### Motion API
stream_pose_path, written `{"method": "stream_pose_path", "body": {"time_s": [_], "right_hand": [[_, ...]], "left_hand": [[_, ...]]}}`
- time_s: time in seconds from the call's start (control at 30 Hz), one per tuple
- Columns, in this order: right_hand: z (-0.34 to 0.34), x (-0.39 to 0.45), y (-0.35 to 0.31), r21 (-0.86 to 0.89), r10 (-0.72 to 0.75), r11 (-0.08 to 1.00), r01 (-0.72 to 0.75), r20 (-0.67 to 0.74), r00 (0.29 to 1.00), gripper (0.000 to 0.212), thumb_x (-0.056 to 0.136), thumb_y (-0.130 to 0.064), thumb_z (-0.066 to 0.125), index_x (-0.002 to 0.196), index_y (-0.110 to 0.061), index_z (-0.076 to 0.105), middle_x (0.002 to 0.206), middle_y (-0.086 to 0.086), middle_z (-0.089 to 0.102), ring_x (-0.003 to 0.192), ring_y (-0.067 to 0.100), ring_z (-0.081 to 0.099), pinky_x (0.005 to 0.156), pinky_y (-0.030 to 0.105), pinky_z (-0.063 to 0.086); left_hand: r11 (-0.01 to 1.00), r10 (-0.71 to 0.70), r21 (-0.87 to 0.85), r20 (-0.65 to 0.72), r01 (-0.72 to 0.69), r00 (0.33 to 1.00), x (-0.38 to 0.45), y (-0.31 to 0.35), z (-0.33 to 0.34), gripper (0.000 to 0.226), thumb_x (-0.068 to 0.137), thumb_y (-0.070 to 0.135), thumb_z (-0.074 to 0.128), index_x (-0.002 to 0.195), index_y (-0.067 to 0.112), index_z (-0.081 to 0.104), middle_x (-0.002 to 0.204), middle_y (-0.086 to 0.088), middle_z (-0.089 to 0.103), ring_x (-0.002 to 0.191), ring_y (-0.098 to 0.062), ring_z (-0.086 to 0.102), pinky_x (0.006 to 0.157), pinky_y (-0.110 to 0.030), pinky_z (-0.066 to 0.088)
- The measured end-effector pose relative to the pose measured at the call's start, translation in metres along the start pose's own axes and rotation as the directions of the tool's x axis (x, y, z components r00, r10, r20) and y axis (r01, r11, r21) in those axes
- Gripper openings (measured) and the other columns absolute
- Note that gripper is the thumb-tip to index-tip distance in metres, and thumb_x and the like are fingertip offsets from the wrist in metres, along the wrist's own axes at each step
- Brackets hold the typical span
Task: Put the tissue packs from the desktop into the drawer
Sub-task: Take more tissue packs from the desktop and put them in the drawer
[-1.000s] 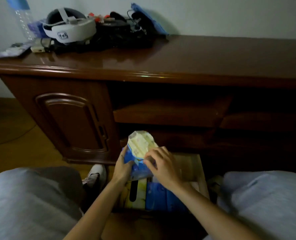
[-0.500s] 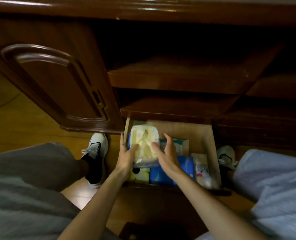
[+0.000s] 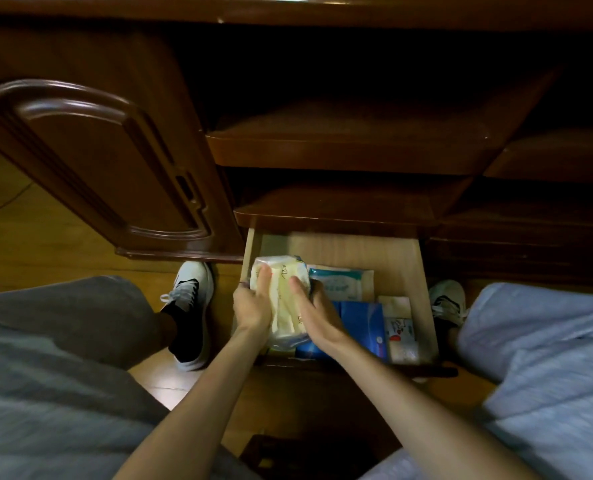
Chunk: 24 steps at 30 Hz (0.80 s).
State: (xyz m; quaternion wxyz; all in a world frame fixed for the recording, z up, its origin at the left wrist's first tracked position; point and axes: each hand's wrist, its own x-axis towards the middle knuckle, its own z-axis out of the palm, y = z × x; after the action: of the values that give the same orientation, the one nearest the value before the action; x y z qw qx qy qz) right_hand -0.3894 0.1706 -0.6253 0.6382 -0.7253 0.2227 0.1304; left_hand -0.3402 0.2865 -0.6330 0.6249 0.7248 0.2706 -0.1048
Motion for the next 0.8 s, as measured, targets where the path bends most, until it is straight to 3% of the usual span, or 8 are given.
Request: {"method": "stream_pose_path", "body": {"time_s": [0.13, 0.23, 0.3, 0.43, 0.5, 0.57, 0.63, 0.8], "right_hand": [[-0.001, 0.005, -0.002, 0.179, 0.165, 0.975, -0.134, -0.174, 0.971, 0.051, 0.096, -0.072, 0.038, 0.098, -0.027, 0.062, 0.096, 0.001, 0.073, 0.087, 0.020, 0.073, 0.084, 0.044, 0.062], [-0.009, 0.006, -0.005, 0.032, 0.066, 0.998, -0.059, -0.318, 0.946, 0.051, 0.102, -0.060, 0.036, 0.096, -0.016, 0.062, 0.090, 0.005, 0.071, 0.083, 0.024, 0.071, 0.083, 0.047, 0.060], [-0.013, 0.007, -0.005, -0.139, -0.058, 0.990, 0.012, -0.332, 0.942, 0.046, 0.106, -0.051, 0.035, 0.106, -0.013, 0.062, 0.098, 0.005, 0.071, 0.090, 0.024, 0.069, 0.083, 0.044, 0.058], [-0.002, 0.002, -0.009, -0.393, -0.212, 0.915, 0.085, -0.292, 0.933, 0.044, 0.104, -0.056, 0.030, 0.101, -0.020, 0.056, 0.088, -0.001, 0.067, 0.075, 0.014, 0.067, 0.067, 0.034, 0.058], [0.006, 0.002, -0.008, -0.418, -0.209, 0.905, 0.078, -0.277, 0.938, 0.046, 0.104, -0.057, 0.030, 0.101, -0.019, 0.056, 0.084, -0.001, 0.066, 0.071, 0.014, 0.066, 0.065, 0.033, 0.058], [0.010, 0.003, -0.005, -0.425, -0.198, 0.902, 0.071, -0.263, 0.944, 0.047, 0.103, -0.060, 0.029, 0.102, -0.020, 0.056, 0.083, -0.001, 0.065, 0.070, 0.013, 0.066, 0.064, 0.032, 0.058], [0.010, 0.007, -0.003, -0.427, -0.191, 0.902, 0.069, -0.251, 0.949, 0.049, 0.101, -0.063, 0.029, 0.105, -0.022, 0.056, 0.084, -0.003, 0.065, 0.071, 0.013, 0.066, 0.065, 0.033, 0.058], [-0.002, 0.014, 0.004, -0.366, -0.011, 0.930, -0.036, -0.128, 0.992, 0.056, 0.098, -0.069, 0.034, 0.114, -0.021, 0.057, 0.092, -0.006, 0.063, 0.080, 0.007, 0.062, 0.068, 0.027, 0.051]], "left_hand": [[0.976, 0.210, 0.046, 0.091, -0.214, 0.974, -0.014, 0.007, 0.009, 0.029, 0.090, 0.048, 0.067, 0.094, 0.021, 0.057, 0.085, -0.001, 0.071, 0.066, -0.002, 0.069, 0.050, -0.015, 0.048], [0.965, 0.224, 0.120, 0.093, -0.234, 0.970, -0.033, 0.007, 0.017, 0.041, 0.087, 0.066, 0.056, 0.096, 0.027, 0.052, 0.083, 0.003, 0.068, 0.067, -0.006, 0.066, 0.059, -0.027, 0.050], [0.947, 0.209, 0.242, 0.042, -0.213, 0.977, -0.045, 0.008, 0.021, 0.054, 0.079, 0.082, 0.040, 0.099, 0.033, 0.045, 0.081, 0.009, 0.063, 0.075, -0.012, 0.063, 0.067, -0.033, 0.042], [0.935, 0.118, 0.344, -0.082, -0.083, 0.990, -0.039, 0.020, 0.014, 0.094, 0.073, 0.093, 0.026, 0.129, 0.021, 0.048, 0.108, 0.000, 0.064, 0.103, -0.028, 0.062, 0.084, -0.041, 0.046], [0.938, 0.118, 0.339, -0.109, -0.074, 0.987, -0.028, 0.024, 0.008, 0.082, 0.081, 0.084, 0.039, 0.121, 0.015, 0.055, 0.110, -0.005, 0.068, 0.103, -0.029, 0.065, 0.086, -0.042, 0.052], [0.964, 0.171, 0.220, -0.102, -0.146, 0.980, -0.022, 0.023, 0.005, 0.051, 0.088, 0.067, 0.054, 0.102, 0.018, 0.055, 0.097, -0.002, 0.070, 0.094, -0.025, 0.068, 0.083, -0.042, 0.054], [0.970, 0.217, 0.140, -0.113, -0.201, 0.970, -0.018, 0.018, 0.005, 0.030, 0.092, 0.050, 0.062, 0.102, 0.023, 0.055, 0.096, 0.004, 0.068, 0.093, -0.018, 0.067, 0.085, -0.041, 0.054], [0.958, 0.266, 0.135, -0.083, -0.253, 0.960, -0.010, 0.009, 0.009, 0.036, 0.094, 0.038, 0.064, 0.127, 0.027, 0.054, 0.110, 0.006, 0.069, 0.098, -0.012, 0.066, 0.087, -0.033, 0.054]]}}
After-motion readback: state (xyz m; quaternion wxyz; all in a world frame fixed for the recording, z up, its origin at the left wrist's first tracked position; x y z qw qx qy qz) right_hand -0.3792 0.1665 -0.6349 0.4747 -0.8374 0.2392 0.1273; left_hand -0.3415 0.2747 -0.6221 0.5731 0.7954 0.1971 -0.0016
